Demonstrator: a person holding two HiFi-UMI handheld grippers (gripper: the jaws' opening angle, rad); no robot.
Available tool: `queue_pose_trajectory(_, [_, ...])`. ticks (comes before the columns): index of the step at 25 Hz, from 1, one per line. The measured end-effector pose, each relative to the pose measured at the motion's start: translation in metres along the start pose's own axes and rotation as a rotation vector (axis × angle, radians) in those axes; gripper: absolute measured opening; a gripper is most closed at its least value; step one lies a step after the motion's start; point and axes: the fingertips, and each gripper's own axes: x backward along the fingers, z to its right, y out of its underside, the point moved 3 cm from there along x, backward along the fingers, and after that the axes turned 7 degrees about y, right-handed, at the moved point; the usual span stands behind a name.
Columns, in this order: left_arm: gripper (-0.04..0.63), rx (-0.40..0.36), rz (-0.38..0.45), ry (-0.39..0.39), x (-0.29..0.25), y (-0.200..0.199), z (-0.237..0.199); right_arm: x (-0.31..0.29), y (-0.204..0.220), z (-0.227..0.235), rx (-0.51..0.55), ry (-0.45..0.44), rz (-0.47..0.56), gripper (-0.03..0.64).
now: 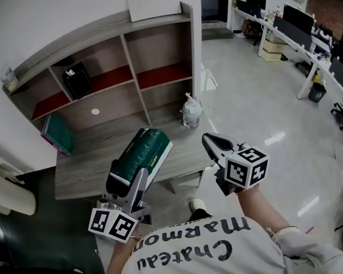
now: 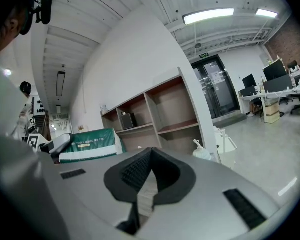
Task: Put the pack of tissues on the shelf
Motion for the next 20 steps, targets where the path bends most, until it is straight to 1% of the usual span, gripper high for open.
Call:
queue_pose_trajectory(2, [0.437,-0.015,0.014,-0.001,-0.021,-0.005,-0.005,-0.016,-0.015,0.012,0.01,-0.014,0.009,0.011])
queue_pose_trajectory(5, [0.437,-0.024,0.032,-0.003,-0.034,-0.005,-0.007,-0.028,-0.023,0.021,0.011,-0.034,0.016,0.011])
queue_pose_trajectory(10, [0.437,-0.03,0.025,-0.012,-0.079,0.004,-0.019,-0.06,-0.041,0.057,-0.005,-0.061,0.003,0.011])
queue_pose_trajectory(14, [0.437,-0.04,0.035,-0.021,-0.114,0.009,-0.029,-0.081,-0.049,0.087,-0.003,-0.066,-0.009,0.011])
queue_pose_trajectory(20, [0.437,-0.075,0.031,-0.01,-0.163,0.017,-0.037,-0.102,-0.057,0.123,0.008,-0.074,-0.019,0.011])
